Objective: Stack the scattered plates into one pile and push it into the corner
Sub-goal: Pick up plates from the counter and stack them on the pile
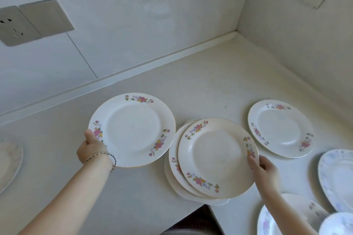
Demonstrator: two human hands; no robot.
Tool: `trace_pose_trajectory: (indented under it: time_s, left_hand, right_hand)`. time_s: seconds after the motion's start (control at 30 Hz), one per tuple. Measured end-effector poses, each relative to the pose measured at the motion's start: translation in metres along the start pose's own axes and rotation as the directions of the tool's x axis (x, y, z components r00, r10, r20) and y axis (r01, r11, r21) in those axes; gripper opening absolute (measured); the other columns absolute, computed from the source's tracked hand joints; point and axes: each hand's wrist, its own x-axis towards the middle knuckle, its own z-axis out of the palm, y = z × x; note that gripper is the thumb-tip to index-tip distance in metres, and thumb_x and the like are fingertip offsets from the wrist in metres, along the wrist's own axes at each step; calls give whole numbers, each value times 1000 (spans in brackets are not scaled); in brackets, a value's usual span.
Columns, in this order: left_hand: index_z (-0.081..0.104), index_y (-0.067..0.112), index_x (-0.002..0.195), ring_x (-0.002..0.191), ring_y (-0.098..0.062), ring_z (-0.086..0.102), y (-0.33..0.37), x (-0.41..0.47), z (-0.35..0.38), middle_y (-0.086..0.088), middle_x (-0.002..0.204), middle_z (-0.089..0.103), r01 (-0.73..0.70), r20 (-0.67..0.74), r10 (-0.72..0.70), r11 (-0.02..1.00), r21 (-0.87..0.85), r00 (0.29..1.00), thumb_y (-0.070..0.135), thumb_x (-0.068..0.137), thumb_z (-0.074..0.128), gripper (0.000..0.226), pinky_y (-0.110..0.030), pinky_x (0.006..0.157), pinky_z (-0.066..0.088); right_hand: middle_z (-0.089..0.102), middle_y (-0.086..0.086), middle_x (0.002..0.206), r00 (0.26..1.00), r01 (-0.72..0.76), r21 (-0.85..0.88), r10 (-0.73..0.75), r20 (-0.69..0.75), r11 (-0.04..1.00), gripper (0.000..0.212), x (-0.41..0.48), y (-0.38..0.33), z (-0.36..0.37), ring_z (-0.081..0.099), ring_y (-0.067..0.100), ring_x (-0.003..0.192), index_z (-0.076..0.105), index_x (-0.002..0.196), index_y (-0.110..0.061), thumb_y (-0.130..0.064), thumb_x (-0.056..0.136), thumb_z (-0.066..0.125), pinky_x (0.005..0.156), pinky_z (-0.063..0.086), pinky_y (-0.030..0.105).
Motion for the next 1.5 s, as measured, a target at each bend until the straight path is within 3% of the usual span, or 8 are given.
trace_pose_trajectory:
  time_s: [0.17, 0.27, 0.4, 0.5, 0.93, 1.07, 1.17, 1.5]
  left_hand:
    - [61, -3, 115, 53, -16, 40, 5, 5, -1, -6, 67, 49, -14, 11, 14, 1000, 2, 1000, 38, 98, 34, 53, -14, 45, 36]
    - [62, -1, 116, 52, -8, 38, 5, 7, -3, -12, 85, 57, -28, 13, 29, 999, -18, 1000, 40, 97, 35, 53, -27, 54, 33]
    - [63, 1, 115, 56, -17, 44, 4, 6, -8, -19, 110, 66, -22, 20, 22, 999, -30, 1000, 41, 97, 35, 52, -26, 59, 34]
    - [63, 0, 114, 54, -14, 42, 0, 8, -11, 0, 70, 56, 7, 19, -6, 999, -52, 1000, 42, 96, 35, 53, -21, 49, 32]
    - [62, 5, 84, 83, -23, 50, -18, -17, 14, -10, 82, 57, -27, 214, 7, 995, 93, 977, 39, 96, 39, 43, -26, 73, 35]
    - [67, -2, 104, 81, -22, 54, -27, -51, 39, -13, 90, 61, -66, 345, 28, 993, 100, 938, 35, 96, 41, 46, -28, 65, 40]
    - [68, -3, 99, 72, -20, 57, -38, -72, 55, -19, 94, 67, -193, 448, 104, 968, 158, 888, 32, 97, 40, 45, -19, 57, 41]
    - [52, 10, 67, 76, -29, 55, -62, -52, 76, -8, 72, 62, -819, 837, 117, 315, 480, 535, 43, 99, 20, 55, -27, 65, 35]
  right_hand:
    - [35, 4, 67, 998, 26, -162, -36, -61, 986, 38, -2, 20, 15, 35, 24, 60, 41, 54, -13, -34, 83, 55, 50, 23, 26]
    - [49, 10, 106, 997, 37, -206, -49, -53, 978, 34, -6, 22, 26, 55, 23, 90, 62, 104, -8, -36, 85, 58, 76, 45, 31]
    - [35, 9, 144, 999, 53, -221, -52, 11, 974, 64, 0, 10, 41, 46, 26, 123, 28, 145, -10, -27, 90, 56, 104, 34, 36]
    - [40, 13, 140, 1000, 16, -200, -13, 17, 980, 65, 2, 7, 50, 48, 28, 120, 26, 146, -12, -26, 90, 55, 100, 36, 36]
    - [40, 14, 141, 990, 110, -214, -127, -66, 971, 56, -3, -11, 38, 41, 26, 126, 38, 138, -4, -28, 90, 55, 107, 31, 36]
    - [59, 11, 104, 993, 31, 191, -53, 110, 981, 36, -12, -46, 35, 58, 20, 85, 43, 130, -16, -32, 99, 33, 77, 47, 31]
    - [60, 3, 96, 987, 18, 45, -25, 161, 999, 37, -14, -53, 29, 59, 18, 78, 47, 129, -20, -34, 94, 47, 64, 45, 27]
    - [56, -9, 75, 997, 71, -239, -63, 43, 968, 47, -10, -24, 12, 55, 9, 67, 48, 131, -24, -26, 86, 62, 52, 36, 18]
